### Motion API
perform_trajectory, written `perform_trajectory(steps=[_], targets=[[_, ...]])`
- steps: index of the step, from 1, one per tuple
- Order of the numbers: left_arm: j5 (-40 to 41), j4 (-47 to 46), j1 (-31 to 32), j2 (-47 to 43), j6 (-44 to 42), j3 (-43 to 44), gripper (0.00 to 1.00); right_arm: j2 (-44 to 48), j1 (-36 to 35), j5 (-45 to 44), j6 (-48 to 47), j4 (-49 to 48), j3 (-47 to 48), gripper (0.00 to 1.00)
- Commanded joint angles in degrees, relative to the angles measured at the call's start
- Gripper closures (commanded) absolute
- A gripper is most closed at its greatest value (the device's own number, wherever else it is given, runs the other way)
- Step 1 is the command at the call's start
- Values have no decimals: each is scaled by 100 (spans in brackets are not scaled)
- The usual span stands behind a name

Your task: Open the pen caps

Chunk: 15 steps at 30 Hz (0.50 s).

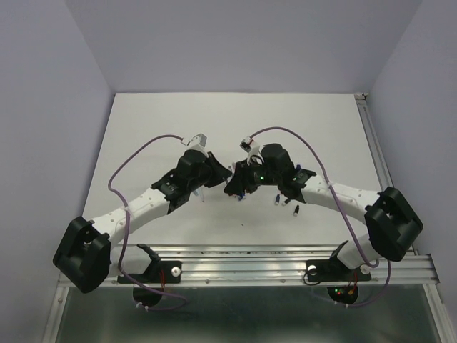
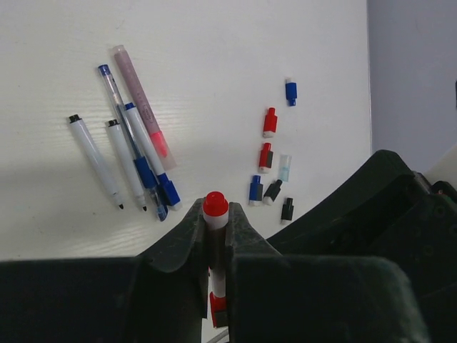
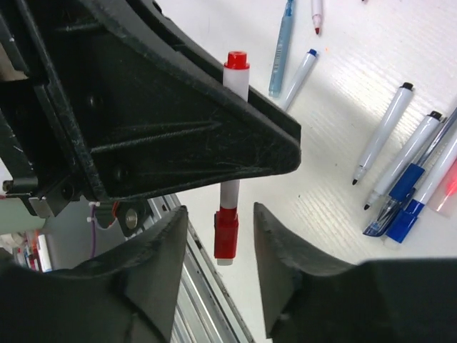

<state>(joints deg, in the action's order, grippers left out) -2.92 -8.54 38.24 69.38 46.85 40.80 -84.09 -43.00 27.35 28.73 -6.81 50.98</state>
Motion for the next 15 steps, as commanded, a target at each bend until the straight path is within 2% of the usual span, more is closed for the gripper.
perform_trajectory(steps=[1, 6, 7, 8, 9, 12, 15], targets=[[142, -61, -9, -135, 69, -10, 100, -133, -164, -28, -201, -32, 140, 49], [248, -69, -1, -303, 184, -19, 100, -397, -235, -29, -210, 13, 298, 49], [248, -69, -1, -320, 210, -19, 100, -441, -244, -37, -219, 22, 316, 54], [439, -78, -1, -364, 219, -19, 100, -485, -278, -46, -219, 22, 307, 71], [485, -61, -1, -382, 228, -2, 100, -485, -296, -55, -210, 22, 290, 80], [896, 36, -9, -382, 158, 147, 100, -345, -463, -72, -201, -118, 123, 99], [1424, 307, -184, -215, -79, 515, 100, -117, -823, -160, -157, -172, -272, 99]])
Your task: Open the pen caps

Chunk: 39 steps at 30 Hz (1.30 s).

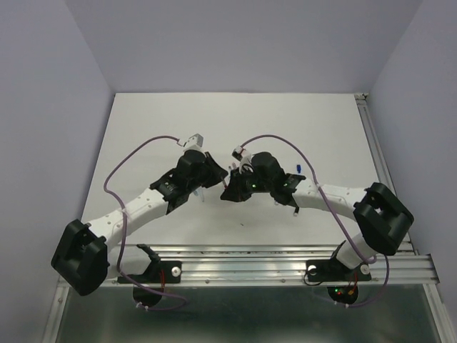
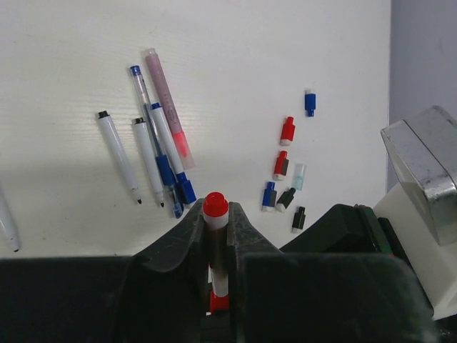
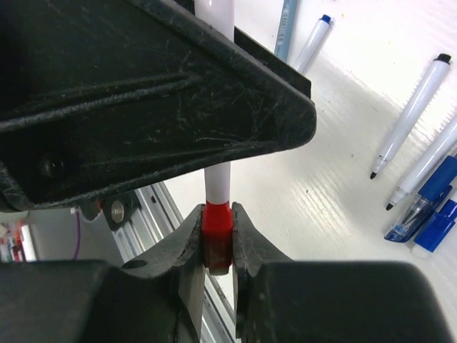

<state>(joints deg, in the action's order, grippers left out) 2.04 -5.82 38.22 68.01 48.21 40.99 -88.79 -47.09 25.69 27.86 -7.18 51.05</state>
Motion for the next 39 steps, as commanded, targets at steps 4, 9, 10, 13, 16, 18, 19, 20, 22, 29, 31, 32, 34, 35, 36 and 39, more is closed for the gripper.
perform_trajectory(steps=[4, 9, 10, 13, 16, 18, 19, 20, 22, 29, 31, 32, 34, 35, 36, 39], targets=[[948, 56, -1314, -68, -653, 866, 100, 731, -1203, -117, 167, -169, -902, 99], [595, 28, -2248, 168, -1075, 1454, 100, 1127, -1558, -284, 597, -380, -1728, 99], [578, 72, -2362, 212, -1111, 1516, 100, 1232, -1558, -362, 694, -355, -1782, 99], [508, 108, -2573, 301, -1120, 1570, 100, 1408, -1558, -574, 686, -223, -1835, 99], [403, 99, -2766, 327, -1103, 1517, 100, 1593, -1558, -723, 782, -100, -1853, 99], [149, 108, -2837, 327, -1103, 1430, 100, 1689, -1549, -1186, 800, 276, -1774, 99], [43, 82, -2837, 318, -1129, 1386, 100, 1716, -1540, -1363, 809, 400, -1721, 99], [-80, 73, -2837, 310, -1138, 1324, 100, 1734, -1505, -1548, 809, 532, -1677, 99], [-484, 12, -2829, 283, -1155, 1061, 100, 1760, -1355, -1988, 870, 998, -1607, 99], [-346, 72, -1977, 265, -1121, 304, 98, 1760, -153, -3025, 1038, 2176, -1571, 99], [-57, 204, -1565, 362, -1094, 260, 90, 1760, -55, -3386, 1020, 2465, -1519, 97], [49, 248, -1459, 449, -1077, 243, 88, 1760, 24, -3587, 1020, 2519, -1519, 95], [129, 371, -1317, 581, -1050, 242, 87, 1725, 77, -3659, 959, 2572, -1519, 95], [286, 424, -1221, 704, -1041, 251, 87, 1664, 129, -3694, 950, 2572, -1510, 95], [375, 537, -1203, 766, -1024, 269, 86, 1603, 147, -3738, 941, 2581, -1493, 94], [499, 696, -1106, 1065, -1015, 409, 86, 1418, 165, -3922, 1019, 2765, -1387, 92]])
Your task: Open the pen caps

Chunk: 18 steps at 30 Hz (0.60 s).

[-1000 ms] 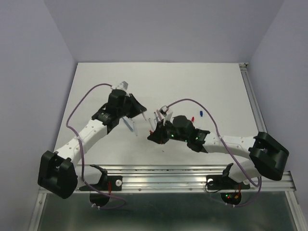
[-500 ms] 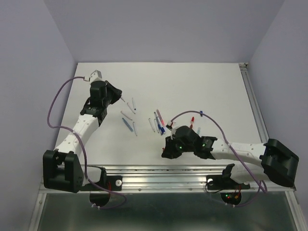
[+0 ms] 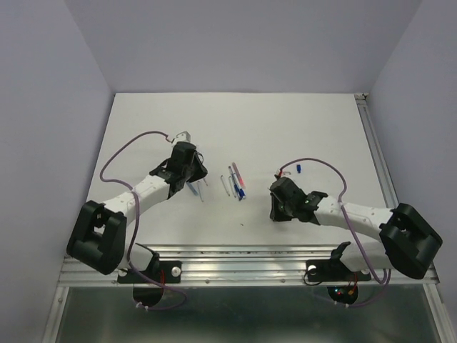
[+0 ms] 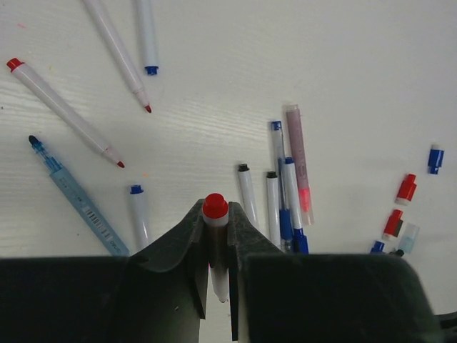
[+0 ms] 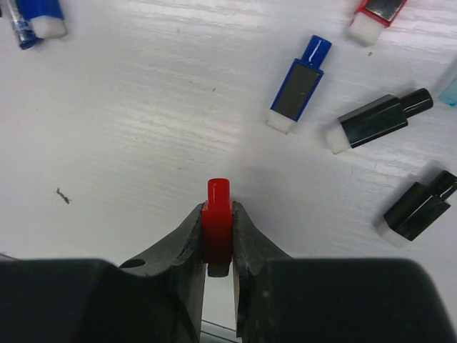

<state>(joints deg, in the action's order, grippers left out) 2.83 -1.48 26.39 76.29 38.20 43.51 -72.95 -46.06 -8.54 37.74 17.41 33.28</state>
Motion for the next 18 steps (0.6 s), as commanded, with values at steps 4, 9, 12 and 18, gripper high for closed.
perform_trajectory(steps=[4, 9, 12, 18], targets=[[446, 367, 217, 667, -5, 342, 82, -299, 62, -719, 190, 456, 460, 85], [482, 464, 349, 1116, -14, 527, 68, -98, 62, -869, 261, 693, 680, 66], [517, 587, 384, 1186, -5, 589, 64, 43, 54, -816, 191, 781, 785, 53], [508, 701, 525, 1011, -5, 624, 33, 299, 62, -650, -160, 616, 1268, 39]])
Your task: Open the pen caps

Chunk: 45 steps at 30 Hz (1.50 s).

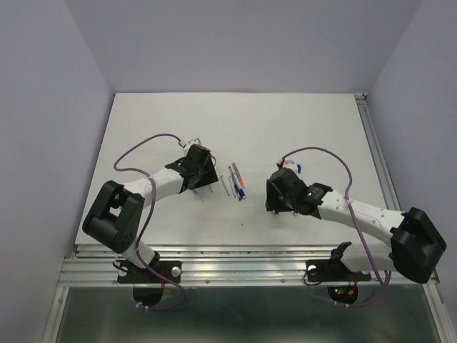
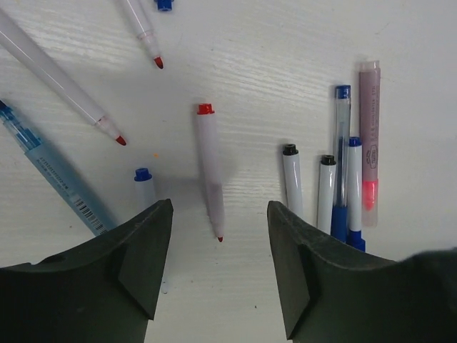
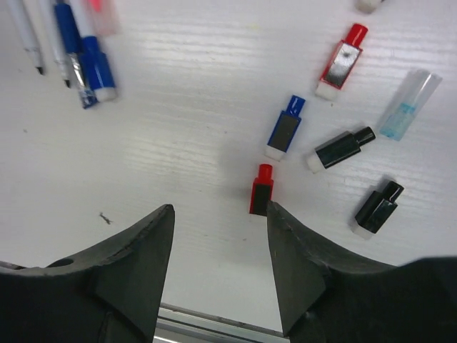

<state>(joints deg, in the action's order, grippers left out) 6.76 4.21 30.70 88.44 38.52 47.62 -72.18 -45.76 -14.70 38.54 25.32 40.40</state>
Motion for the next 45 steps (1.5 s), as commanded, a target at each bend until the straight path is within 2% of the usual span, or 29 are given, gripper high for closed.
perform_trajectory(steps=[1, 2, 3, 4, 5, 6, 8, 13, 22, 25, 26, 27, 30, 35, 42, 45], targets=[[97, 133, 112, -248, -55, 230, 29, 213, 32, -7, -407, -264, 687, 36], [80, 133, 173, -379, -55, 239, 26, 179, 32, 2, -470, -352, 767, 32], [45, 133, 199, -459, -73, 257, 21, 56, 32, -15, -566, -483, 872, 20], [44, 142, 226, -547, -73, 266, 21, -23, 32, -15, -628, -545, 977, 8], [18, 159, 261, -748, -73, 266, 15, -120, 23, -50, -672, -607, 1205, 0], [44, 203, 348, -863, -56, 266, 5, -364, 32, -199, -734, -668, 1337, 0], [79, 247, 428, -1266, 6, 231, 1, -664, 32, -419, -796, -686, 1740, 0], [149, 317, 525, -2093, 182, -120, 1, -1683, 49, -868, -998, -713, 2638, 0], [545, 853, 534, -2929, 428, -560, 1, -3274, 225, -727, -1428, -669, 3982, 0], [642, 985, 534, -3070, 428, -622, 1, -3741, 260, -754, -1446, -537, 4317, 7], [694, 1020, 534, -3131, 419, -631, 1, -3846, 286, -754, -1490, -537, 4501, 12], [712, 1082, 534, -3158, 428, -665, 1, -4047, 295, -762, -1516, -554, 4572, 22], [774, 1117, 525, -3272, 437, -718, 1, -4425, 348, -701, -1578, -459, 4897, 34], [791, 1135, 525, -3369, 446, -763, 1, -4787, 383, -649, -1657, -440, 5144, 42], [713, 1056, 534, -3325, 454, -762, 1, -5034, 436, -666, -1596, -493, 5180, 58], [703, 1030, 534, -3299, 446, -762, 1, -5104, 462, -613, -1596, -528, 5083, 61]])
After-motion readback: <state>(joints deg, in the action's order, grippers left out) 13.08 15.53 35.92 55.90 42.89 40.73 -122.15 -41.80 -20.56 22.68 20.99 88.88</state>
